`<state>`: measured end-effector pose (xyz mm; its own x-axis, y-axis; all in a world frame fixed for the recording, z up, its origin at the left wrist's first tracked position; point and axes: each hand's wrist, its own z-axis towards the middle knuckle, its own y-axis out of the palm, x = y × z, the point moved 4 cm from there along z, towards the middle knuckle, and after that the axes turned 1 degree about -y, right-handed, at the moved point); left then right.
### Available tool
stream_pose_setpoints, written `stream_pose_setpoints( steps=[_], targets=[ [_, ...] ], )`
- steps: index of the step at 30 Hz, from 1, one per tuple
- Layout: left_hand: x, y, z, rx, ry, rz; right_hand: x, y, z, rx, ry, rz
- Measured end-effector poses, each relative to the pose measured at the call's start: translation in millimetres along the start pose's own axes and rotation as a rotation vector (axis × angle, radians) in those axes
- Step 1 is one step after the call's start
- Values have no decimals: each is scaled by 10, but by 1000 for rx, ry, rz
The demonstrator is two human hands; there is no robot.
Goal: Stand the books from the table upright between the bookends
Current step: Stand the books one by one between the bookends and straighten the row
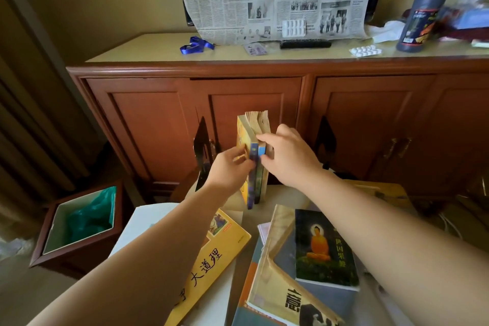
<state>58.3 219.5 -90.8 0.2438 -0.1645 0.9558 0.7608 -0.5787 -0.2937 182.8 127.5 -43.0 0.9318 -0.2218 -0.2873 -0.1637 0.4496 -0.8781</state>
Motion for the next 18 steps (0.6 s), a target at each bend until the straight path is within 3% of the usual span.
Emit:
stream_pose_setpoints(
  steps=[3,9,14,18],
  targets=[
    [-126,34,7,-77,-18,80,96,-18,-17,-5,-52,35],
    [-224,46,36,-70,-61,67,11,102,-63,-197,-120,155],
    [-250,27,41,-80,-45,80,2,129,-72,-154,-101,115],
    [-385,-152,-50,-99,-60,221,1,136,-126,-151,-83,107]
  ],
)
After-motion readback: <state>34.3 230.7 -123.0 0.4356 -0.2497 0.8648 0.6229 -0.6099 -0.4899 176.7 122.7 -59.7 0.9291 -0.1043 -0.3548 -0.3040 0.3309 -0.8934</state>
